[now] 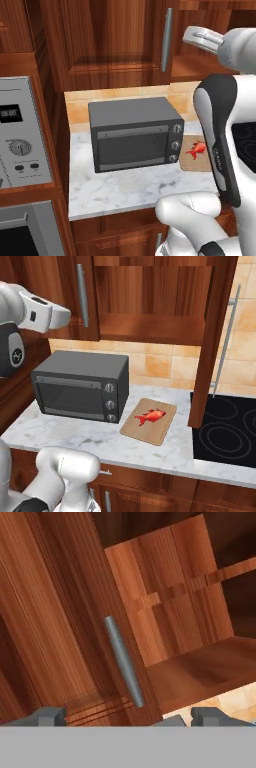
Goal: Open the cabinet, retrieve the rolling pin, and place it next to the meat on the cutting board to prepare for tenderizing.
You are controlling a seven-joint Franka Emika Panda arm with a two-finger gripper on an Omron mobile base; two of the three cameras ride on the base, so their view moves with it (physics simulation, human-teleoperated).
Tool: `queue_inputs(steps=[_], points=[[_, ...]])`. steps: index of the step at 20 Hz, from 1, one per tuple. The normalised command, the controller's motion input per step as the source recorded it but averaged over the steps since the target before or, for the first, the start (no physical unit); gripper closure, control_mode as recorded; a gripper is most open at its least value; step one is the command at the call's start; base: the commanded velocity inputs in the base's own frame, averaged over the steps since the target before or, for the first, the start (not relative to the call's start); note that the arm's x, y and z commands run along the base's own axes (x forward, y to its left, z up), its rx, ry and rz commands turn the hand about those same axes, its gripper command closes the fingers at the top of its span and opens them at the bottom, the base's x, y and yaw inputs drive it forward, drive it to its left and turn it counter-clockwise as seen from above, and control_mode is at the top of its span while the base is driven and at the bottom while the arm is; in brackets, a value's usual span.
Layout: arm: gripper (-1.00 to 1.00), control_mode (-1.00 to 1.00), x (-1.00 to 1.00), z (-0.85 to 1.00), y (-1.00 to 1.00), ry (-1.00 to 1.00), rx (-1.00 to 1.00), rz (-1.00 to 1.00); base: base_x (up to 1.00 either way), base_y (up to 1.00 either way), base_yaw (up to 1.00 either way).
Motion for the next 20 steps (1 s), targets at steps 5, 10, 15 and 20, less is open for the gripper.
queue_inputs(steps=[5,10,15,20], points=[[-1.00,-1.00,0.04,-0.22,0.16,0.09,-0.19,0.03,0.00,0.00,0.00],[-1.00,-1.00,0.34,-0.20,0.18,0.13,-0.17,0.01,0.00,0.00,0.00],[-1.00,-1.00,0.45,-0.18,0.01,0.07,-0.12,0.00,0.00,0.00,0.00],[-1.00,-1.00,0.44,-0.12,0.00,0.00,-0.07,0.00,0.00,0.00,0.00]])
